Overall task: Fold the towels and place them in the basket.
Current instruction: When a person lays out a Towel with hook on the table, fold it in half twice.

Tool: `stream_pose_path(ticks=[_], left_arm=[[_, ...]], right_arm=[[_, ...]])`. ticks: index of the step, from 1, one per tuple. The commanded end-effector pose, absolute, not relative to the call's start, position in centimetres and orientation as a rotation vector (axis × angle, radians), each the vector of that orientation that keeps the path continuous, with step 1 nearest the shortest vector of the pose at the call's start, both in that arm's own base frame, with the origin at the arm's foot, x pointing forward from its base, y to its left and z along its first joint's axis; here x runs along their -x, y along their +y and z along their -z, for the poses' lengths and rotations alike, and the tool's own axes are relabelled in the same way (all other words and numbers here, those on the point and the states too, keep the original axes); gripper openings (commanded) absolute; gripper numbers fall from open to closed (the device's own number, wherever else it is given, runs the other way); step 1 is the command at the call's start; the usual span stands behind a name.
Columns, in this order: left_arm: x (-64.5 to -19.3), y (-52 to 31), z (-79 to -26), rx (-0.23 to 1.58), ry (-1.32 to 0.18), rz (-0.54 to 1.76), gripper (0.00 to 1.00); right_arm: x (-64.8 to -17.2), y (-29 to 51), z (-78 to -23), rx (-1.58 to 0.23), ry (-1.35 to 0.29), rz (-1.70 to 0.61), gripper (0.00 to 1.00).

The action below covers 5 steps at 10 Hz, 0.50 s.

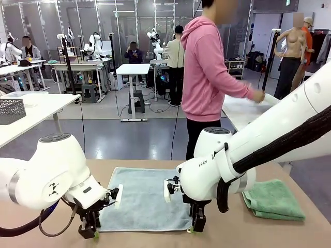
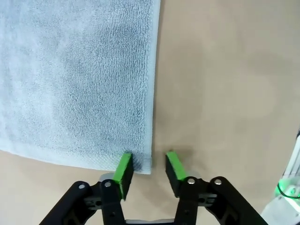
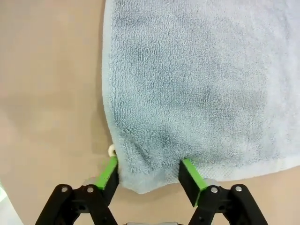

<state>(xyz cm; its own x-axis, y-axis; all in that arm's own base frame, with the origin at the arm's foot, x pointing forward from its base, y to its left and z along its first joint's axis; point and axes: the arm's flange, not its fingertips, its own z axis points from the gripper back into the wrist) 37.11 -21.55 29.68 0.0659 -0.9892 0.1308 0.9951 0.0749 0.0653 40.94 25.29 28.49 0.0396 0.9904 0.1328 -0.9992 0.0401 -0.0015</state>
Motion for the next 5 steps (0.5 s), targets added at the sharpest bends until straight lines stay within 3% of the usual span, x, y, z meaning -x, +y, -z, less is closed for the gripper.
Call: stream_pose_path(ticks=[1, 3, 5], left_arm=[[-36.91, -21.24, -28.73, 0.068, -0.157, 1.516, 0.0], [-37.09, -21.33, -28.92, 0.066, -0.163, 1.516, 0.0], [-37.26, -21.26, -28.94, 0.065, -0.161, 1.515, 0.0]], right_arm=[[-40.65, 25.23, -28.07, -0.103, -0.079, -1.539, 0.0], [-40.54, 25.29, -28.31, -0.097, -0.059, -1.529, 0.04], [-40.42, 25.24, -28.83, -0.097, -0.058, -1.532, 0.0]])
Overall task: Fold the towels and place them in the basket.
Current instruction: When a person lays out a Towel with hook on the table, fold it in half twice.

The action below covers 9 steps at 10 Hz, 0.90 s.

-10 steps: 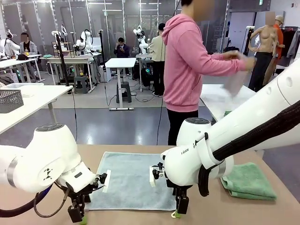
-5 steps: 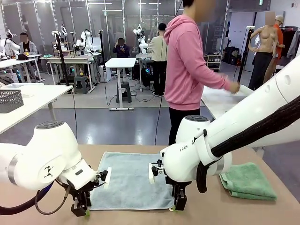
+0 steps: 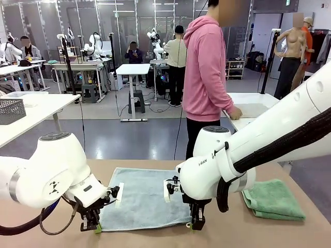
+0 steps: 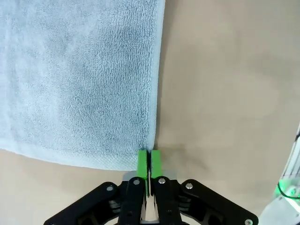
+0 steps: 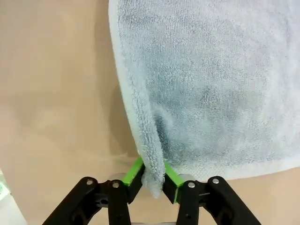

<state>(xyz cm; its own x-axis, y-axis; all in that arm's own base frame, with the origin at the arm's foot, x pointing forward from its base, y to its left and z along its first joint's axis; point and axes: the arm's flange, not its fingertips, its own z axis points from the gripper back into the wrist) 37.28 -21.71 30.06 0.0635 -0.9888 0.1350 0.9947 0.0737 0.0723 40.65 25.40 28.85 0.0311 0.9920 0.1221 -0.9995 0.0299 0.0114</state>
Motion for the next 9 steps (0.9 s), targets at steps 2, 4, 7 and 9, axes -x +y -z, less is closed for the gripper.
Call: stream_pose_path(ticks=[2, 4, 7, 9], left_arm=[[-37.3, -21.3, -29.2, 0.06, -0.167, 1.513, 0.0], [-36.9, -21.0, -30.6, 0.053, -0.195, 1.511, 0.0], [-33.8, -21.0, -36.1, 0.055, -0.276, 1.519, 0.0], [-31.8, -21.4, -40.0, 0.018, -0.344, 1.524, 0.0]], right_arm=[[-40.3, 25.2, -29.1, -0.101, -0.056, -1.531, 0.0], [-40.0, 25.3, -30.6, -0.109, -0.074, -1.508, 0.0], [-38.1, 25.0, -35.5, -0.135, -0.195, -1.433, 0.02], [-37.4, 24.4, -37.9, -0.127, -0.255, -1.439, 0.02]])
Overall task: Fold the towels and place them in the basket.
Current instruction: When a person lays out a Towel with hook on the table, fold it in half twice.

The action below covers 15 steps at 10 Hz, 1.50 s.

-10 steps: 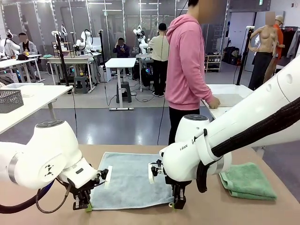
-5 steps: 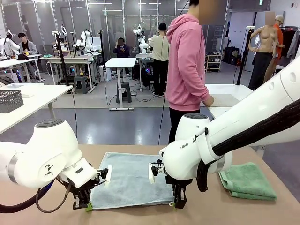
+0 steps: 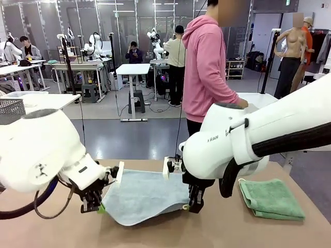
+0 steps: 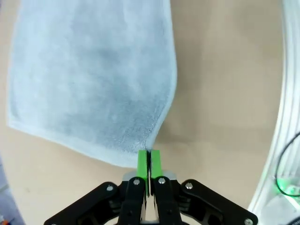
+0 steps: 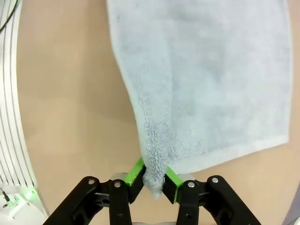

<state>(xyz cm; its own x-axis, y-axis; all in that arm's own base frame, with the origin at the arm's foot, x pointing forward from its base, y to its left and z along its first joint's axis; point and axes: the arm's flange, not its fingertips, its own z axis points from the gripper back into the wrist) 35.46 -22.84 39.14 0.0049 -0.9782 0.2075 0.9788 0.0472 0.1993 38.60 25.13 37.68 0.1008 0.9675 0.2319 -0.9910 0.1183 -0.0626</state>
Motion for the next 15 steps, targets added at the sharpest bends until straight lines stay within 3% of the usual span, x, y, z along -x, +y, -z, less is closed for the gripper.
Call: stream_pose_path(ticks=[1, 8, 9, 12, 15], left_arm=[[-31.4, -21.8, -41.4, -0.006, -0.38, 1.531, 0.0], [-33.1, -23.5, -44.1, -0.015, -0.411, 1.547, 0.0], [-33.1, -23.5, -44.1, -0.004, -0.411, 1.55, 0.04], [-39.6, -23.4, -45.8, 0.087, -0.483, 1.607, 0.04], [-45.9, -24.5, -44.0, 0.127, -0.408, 1.588, 0.04]], right_arm=[[-37.5, 24.2, -38.7, -0.116, -0.274, -1.438, 0.02], [-38.1, 24.5, -39.7, -0.105, -0.282, -1.445, 0.02], [-38.0, 24.4, -39.9, -0.107, -0.288, -1.45, 0.11], [-43.8, 24.9, -40.6, -0.241, -0.218, -1.412, 0.11], [-49.9, 24.8, -39.3, -0.267, -0.142, -1.35, 0.11]])
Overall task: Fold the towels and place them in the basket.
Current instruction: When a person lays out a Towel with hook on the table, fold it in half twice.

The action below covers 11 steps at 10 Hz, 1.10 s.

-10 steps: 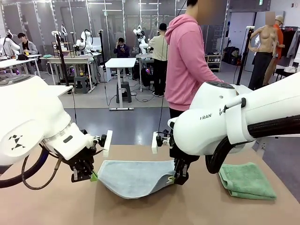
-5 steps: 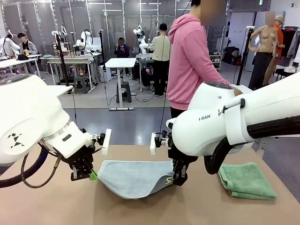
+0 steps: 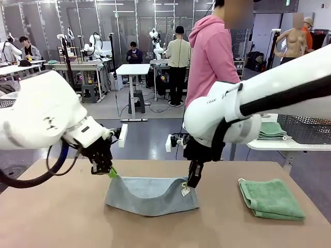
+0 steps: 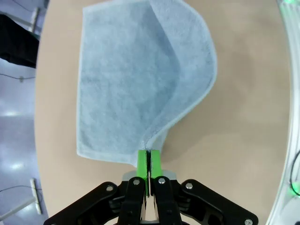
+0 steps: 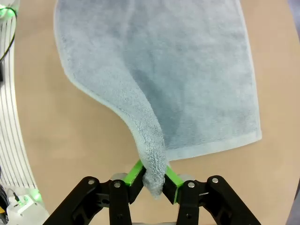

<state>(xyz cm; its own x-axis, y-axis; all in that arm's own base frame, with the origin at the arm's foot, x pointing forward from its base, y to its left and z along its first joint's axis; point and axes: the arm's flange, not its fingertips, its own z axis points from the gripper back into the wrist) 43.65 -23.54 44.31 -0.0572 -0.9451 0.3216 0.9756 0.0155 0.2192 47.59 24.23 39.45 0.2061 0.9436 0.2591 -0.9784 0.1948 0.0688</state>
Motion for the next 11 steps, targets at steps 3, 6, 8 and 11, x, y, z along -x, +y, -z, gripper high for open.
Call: stream_pose_path(ticks=[3, 6, 8, 11], left_arm=[[-51.5, -24.4, -42.6, 0.121, -0.356, 1.536, 0.04], [-55.6, -23.6, -41.0, 0.065, -0.303, 1.48, 0.04], [-57.1, -23.3, -40.3, 0.014, -0.233, 1.568, 0.04], [-59.2, -22.7, -39.1, -0.033, -0.167, 1.581, 0.04]], right_arm=[[-54.7, 24.8, -38.1, -0.315, -0.053, -1.304, 0.11], [-59.7, 25.2, -36.7, -0.338, 0.02, -1.265, 0.11], [-62.4, 25.7, -36.3, -0.31, 0.094, -1.229, 0.11], [-64.7, 25.7, -35.9, -0.315, 0.123, -1.199, 0.11]])
